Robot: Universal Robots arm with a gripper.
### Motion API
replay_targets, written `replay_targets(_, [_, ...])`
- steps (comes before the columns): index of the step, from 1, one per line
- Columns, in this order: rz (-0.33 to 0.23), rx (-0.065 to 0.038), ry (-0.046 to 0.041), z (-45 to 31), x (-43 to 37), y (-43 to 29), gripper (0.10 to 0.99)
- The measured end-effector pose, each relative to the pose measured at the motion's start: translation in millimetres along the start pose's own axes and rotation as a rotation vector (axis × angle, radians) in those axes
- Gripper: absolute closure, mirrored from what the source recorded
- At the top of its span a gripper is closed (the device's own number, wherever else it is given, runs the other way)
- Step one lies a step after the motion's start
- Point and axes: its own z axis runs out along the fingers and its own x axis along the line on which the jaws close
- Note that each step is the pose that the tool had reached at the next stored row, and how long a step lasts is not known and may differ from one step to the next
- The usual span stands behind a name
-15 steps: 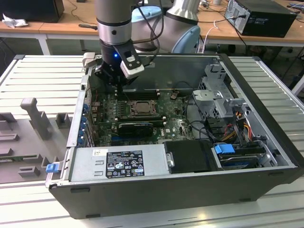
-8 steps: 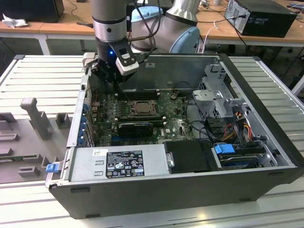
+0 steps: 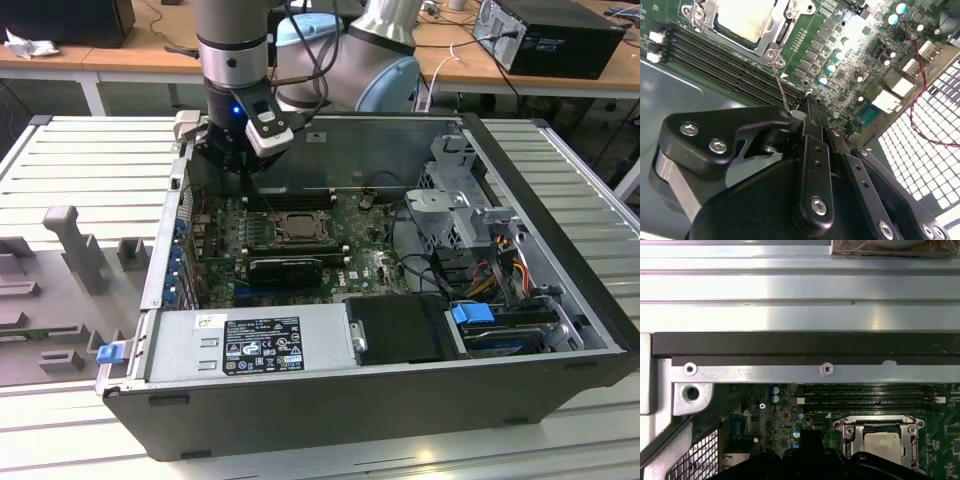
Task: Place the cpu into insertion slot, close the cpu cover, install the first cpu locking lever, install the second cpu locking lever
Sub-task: 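Install the first cpu locking lever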
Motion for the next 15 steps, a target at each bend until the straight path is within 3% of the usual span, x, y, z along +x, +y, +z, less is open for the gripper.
replay_targets(6, [0.000, 0.002, 0.0014, 2.3, -14.8, 0.1, 0.980])
replay_targets(15, [0.000, 0.002, 0.0013, 2.6, -24.7, 0.1, 0.980])
